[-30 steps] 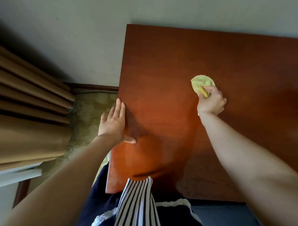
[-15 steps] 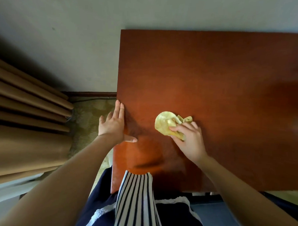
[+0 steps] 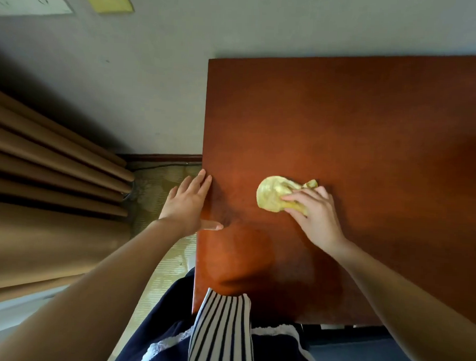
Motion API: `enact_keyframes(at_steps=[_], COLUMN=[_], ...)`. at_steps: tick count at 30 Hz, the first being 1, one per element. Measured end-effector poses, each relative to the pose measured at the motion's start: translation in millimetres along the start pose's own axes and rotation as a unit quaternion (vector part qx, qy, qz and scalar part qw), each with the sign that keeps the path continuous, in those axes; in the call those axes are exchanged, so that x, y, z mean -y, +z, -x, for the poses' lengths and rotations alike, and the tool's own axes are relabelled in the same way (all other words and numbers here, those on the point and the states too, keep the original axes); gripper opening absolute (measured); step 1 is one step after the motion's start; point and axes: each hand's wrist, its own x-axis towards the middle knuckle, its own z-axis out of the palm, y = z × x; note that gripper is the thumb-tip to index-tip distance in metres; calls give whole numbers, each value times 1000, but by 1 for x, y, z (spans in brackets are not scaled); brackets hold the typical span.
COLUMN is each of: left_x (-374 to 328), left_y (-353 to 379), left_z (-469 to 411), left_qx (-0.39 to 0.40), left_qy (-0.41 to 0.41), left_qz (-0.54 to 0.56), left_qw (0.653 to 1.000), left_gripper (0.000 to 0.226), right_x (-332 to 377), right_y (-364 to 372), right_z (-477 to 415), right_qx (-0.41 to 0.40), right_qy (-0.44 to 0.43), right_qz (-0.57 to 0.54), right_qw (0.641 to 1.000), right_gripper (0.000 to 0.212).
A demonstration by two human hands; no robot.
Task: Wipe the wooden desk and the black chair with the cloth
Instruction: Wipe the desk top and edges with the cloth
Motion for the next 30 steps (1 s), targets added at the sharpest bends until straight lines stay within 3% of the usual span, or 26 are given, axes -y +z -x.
enact_keyframes(at_steps=[4, 9, 12, 15, 20, 27, 30], left_x=[11, 23, 36, 47, 52, 45, 38], left_y=[4, 5, 4, 6, 14, 12, 12], left_z=[4, 12, 17, 21, 25, 23, 18], left_qx=[-3, -16, -22, -24, -19, -32, -34], left_qy=[20, 12, -32, -82, -137, -138, -116], left_qz=[-19, -41, -14, 45, 101, 131, 142], left_qw=[1000, 999, 999, 995, 985, 981, 982], left_gripper=[111, 103, 97, 92, 83, 76, 73], right_x=[-5, 9, 31, 51, 80, 91, 76], right_y=[5, 26, 45, 61, 80, 69, 60], right_z=[-67, -127, -147, -148, -111, -28, 6], right_qx=[-44, -117, -76, -24, 47, 153, 195], right_qy=[117, 270, 287, 223, 14, -204, -255], right_qz=[-5, 23, 70, 101, 123, 38, 18], right_qw=[992, 956, 952, 969, 991, 966, 947], right_gripper=[22, 28, 41, 43, 39, 30, 32])
